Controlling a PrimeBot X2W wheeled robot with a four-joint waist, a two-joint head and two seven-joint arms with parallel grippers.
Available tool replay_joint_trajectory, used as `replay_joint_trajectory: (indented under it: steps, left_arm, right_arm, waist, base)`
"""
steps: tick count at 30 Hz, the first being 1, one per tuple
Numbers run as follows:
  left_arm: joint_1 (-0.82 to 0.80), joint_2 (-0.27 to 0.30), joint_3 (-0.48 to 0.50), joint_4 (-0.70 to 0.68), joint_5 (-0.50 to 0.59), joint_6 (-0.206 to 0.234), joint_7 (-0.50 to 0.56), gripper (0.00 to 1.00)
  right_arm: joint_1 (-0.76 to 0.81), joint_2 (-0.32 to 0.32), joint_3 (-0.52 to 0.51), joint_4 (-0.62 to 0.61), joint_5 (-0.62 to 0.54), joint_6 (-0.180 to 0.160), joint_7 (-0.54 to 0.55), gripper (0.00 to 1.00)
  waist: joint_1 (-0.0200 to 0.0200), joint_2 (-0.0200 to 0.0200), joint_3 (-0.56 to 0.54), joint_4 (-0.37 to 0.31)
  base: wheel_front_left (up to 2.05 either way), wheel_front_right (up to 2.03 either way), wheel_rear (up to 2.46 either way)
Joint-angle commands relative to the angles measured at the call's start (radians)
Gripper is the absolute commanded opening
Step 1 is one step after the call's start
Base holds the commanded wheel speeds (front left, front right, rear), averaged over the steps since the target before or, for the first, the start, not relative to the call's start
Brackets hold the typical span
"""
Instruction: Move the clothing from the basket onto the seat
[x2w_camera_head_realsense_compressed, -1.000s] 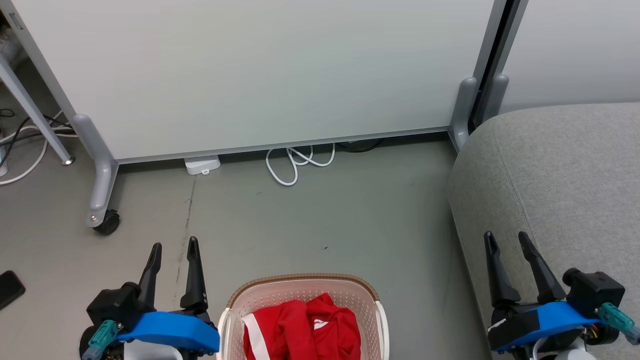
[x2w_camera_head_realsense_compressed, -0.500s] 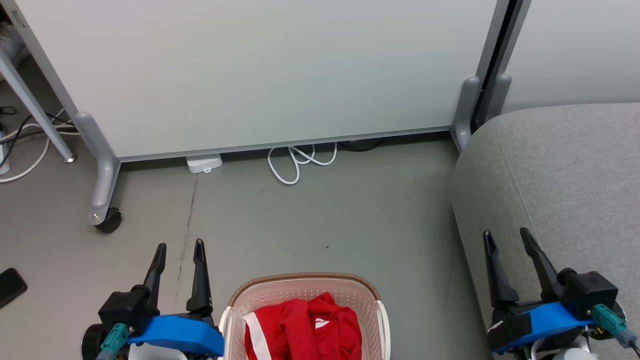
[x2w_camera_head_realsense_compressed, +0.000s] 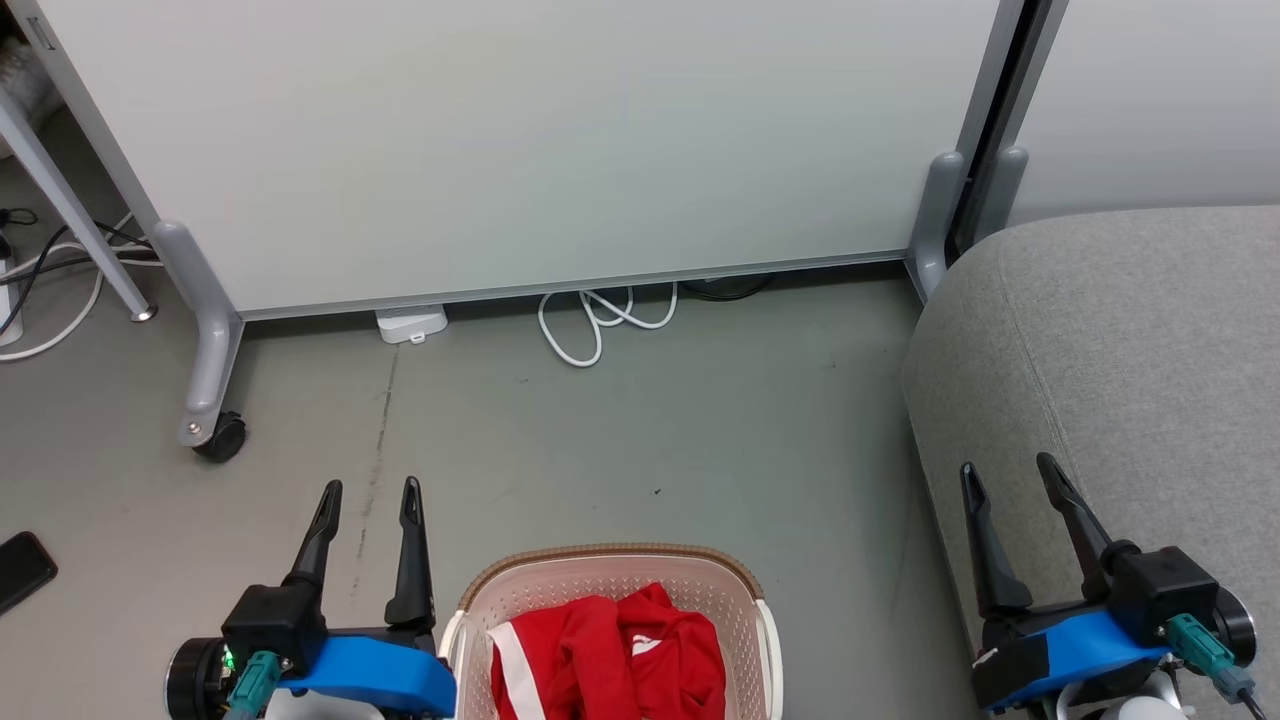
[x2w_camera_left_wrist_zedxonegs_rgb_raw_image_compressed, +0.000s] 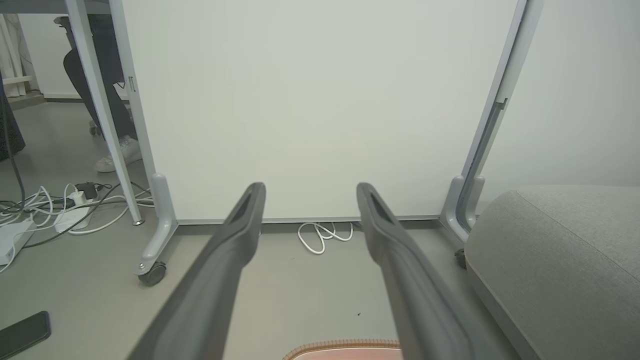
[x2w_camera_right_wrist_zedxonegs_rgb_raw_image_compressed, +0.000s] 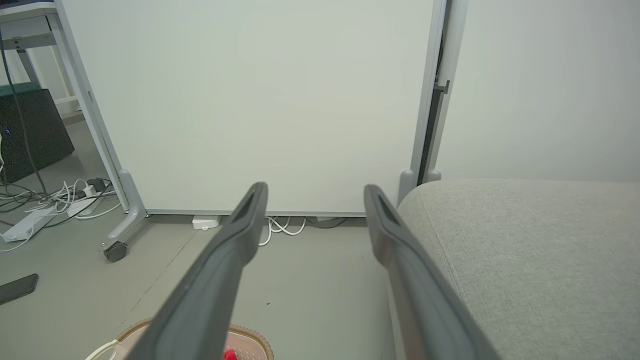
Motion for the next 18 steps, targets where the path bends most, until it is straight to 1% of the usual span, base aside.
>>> replay_joint_trajectory:
  steps: [1, 13, 18]
  left_arm:
    - [-0.006, -0.001, 0.0, -0.002, 0.019, -0.005, -0.007, 1.0]
    - [-0.004, -0.01, 0.006, 0.004, 0.088, -0.013, -0.028, 1.0]
    - [-0.003, -0.013, 0.011, 0.006, 0.084, -0.017, -0.028, 1.0]
  right_arm:
    - [-0.01, -0.006, -0.001, -0.001, -0.02, 0.002, -0.007, 1.0]
    - [-0.011, -0.006, -0.002, -0.003, -0.087, 0.002, -0.028, 1.0]
    - [-0.009, -0.006, -0.002, -0.003, -0.076, 0.002, -0.028, 1.0]
  waist:
    - [0.0, 0.0, 0.001, 0.0]
    - [0.0, 0.0, 0.002, 0.002]
    - [0.0, 0.0, 0.001, 0.003]
  base:
    - [0.0, 0.0, 0.0]
    - [0.0, 0.0, 0.0]
    - [0.0, 0.0, 0.0]
